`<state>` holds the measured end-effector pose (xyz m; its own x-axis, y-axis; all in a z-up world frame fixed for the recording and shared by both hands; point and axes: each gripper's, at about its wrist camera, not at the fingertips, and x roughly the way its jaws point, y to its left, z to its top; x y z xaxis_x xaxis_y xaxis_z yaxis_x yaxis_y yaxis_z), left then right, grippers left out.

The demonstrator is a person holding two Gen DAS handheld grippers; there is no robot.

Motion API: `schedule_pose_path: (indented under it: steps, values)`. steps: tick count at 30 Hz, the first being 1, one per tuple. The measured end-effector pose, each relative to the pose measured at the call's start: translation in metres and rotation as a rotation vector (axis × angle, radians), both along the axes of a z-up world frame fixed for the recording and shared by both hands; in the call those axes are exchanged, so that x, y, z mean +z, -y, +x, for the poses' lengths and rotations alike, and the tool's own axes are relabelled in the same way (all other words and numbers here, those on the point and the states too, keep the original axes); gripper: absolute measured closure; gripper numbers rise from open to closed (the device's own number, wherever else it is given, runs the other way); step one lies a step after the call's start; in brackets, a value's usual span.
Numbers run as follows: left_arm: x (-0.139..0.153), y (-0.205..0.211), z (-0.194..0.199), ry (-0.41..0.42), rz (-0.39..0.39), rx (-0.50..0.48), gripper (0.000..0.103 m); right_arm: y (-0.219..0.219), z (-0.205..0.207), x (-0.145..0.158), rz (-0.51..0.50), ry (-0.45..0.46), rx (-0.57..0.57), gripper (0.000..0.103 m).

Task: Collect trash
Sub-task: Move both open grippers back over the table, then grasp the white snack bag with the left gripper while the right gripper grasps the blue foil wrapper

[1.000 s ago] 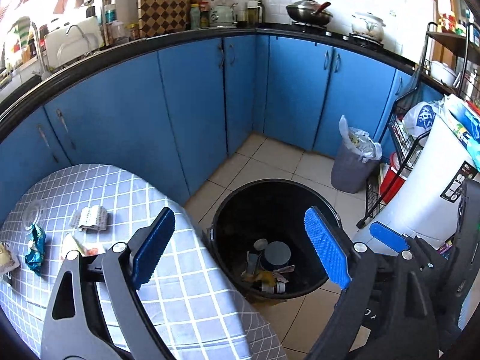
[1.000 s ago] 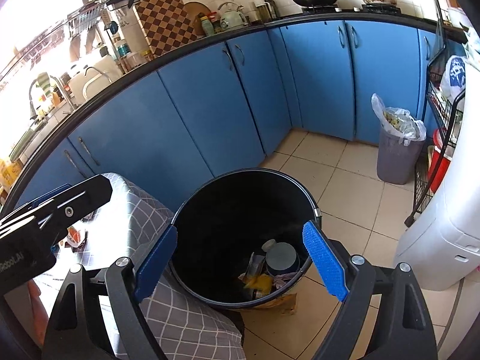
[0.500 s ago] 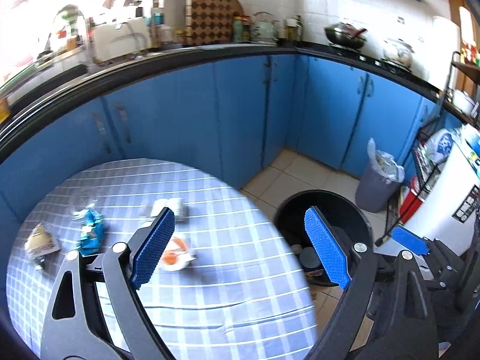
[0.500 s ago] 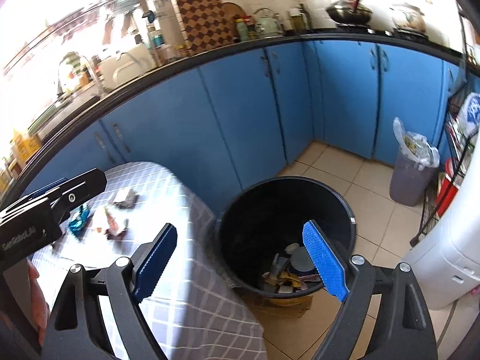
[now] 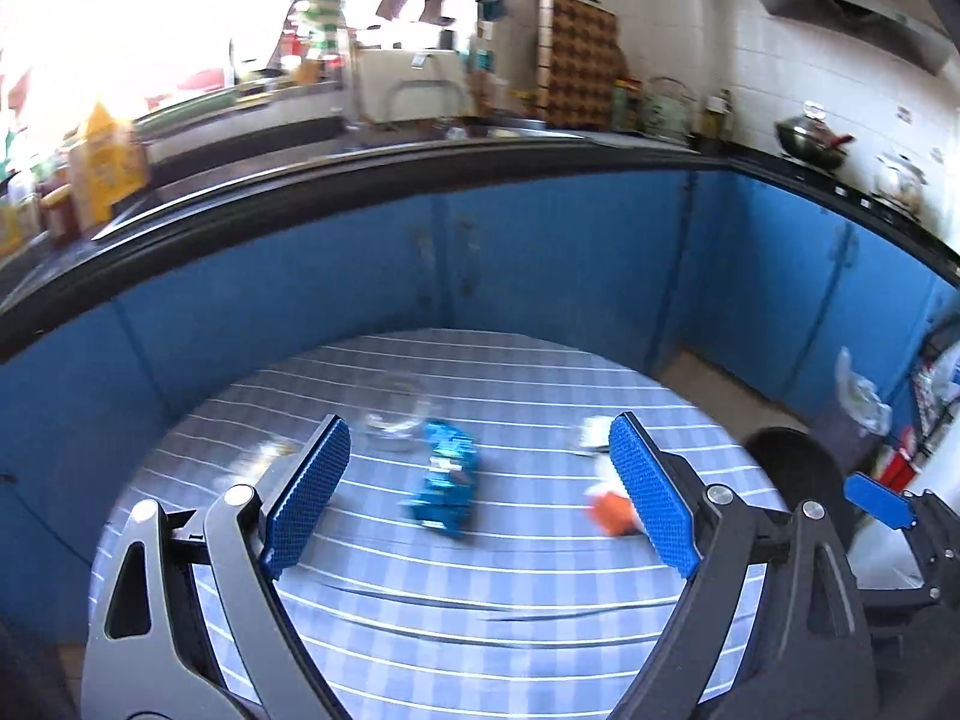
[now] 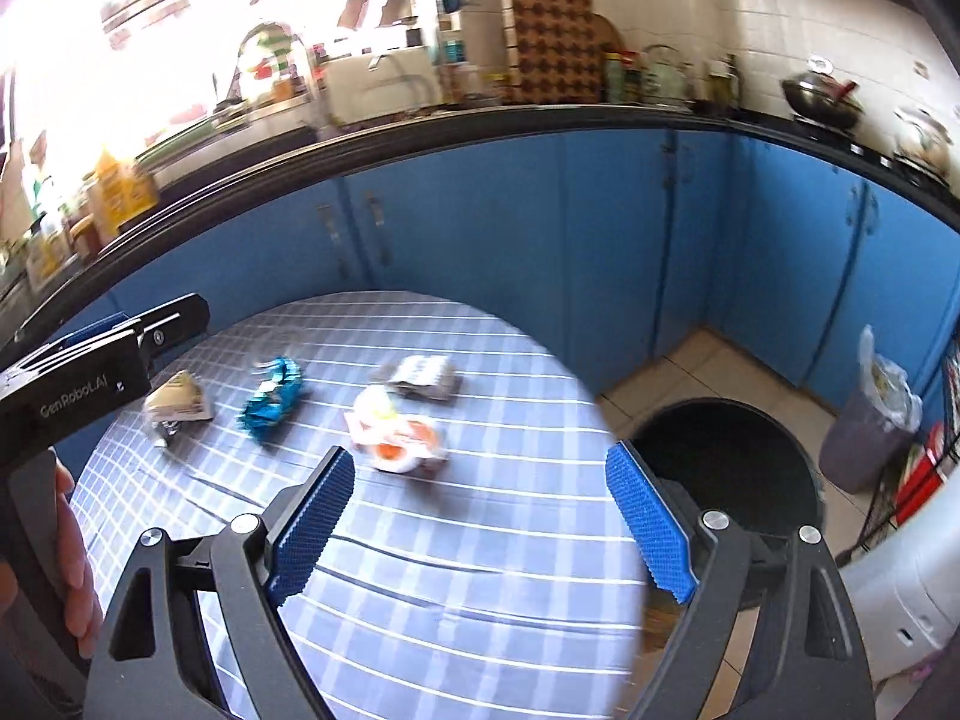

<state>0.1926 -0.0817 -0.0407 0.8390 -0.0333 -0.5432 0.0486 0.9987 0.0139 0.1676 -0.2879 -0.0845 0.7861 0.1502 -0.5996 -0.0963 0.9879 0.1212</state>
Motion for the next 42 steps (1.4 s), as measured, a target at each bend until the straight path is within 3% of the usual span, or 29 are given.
schedule_pose_path:
  steps: [5,11,15,18,28,32,34,36,37,42]
  values:
    - [-0.009,-0.060,0.009,-0.006,-0.010,0.070,0.018,-0.054,0.016,-0.003,-0.042,-0.011,0.061,0.019]
    - [-0.030,-0.110,0.023,-0.069,-0.041,0.103,0.028,-0.102,0.039,-0.009,-0.062,-0.030,0.112,0.019]
    - [-0.043,-0.122,0.030,-0.093,-0.040,0.085,0.033,-0.127,0.054,-0.018,-0.060,-0.051,0.136,0.019]
    - [-0.052,-0.126,0.037,-0.111,-0.036,0.054,0.042,-0.142,0.070,-0.027,-0.053,-0.083,0.152,0.019]
    - [-0.076,-0.133,0.069,-0.172,-0.042,-0.008,0.053,-0.167,0.111,-0.050,-0.033,-0.155,0.164,0.019]
    - [-0.082,-0.131,0.074,-0.184,-0.039,-0.017,0.065,-0.172,0.120,-0.058,-0.036,-0.171,0.171,0.020]
    - [-0.084,-0.132,0.074,-0.189,-0.049,-0.022,0.068,-0.174,0.121,-0.061,-0.043,-0.177,0.179,0.024]
    - [-0.086,-0.131,0.075,-0.197,-0.057,-0.030,0.073,-0.177,0.124,-0.067,-0.049,-0.206,0.201,0.050]
    - [-0.086,-0.131,0.075,-0.197,-0.064,-0.034,0.077,-0.177,0.125,-0.068,-0.049,-0.217,0.209,0.055]
    - [-0.083,-0.132,0.072,-0.194,-0.096,-0.061,0.091,-0.179,0.118,-0.066,-0.064,-0.185,0.217,0.059]
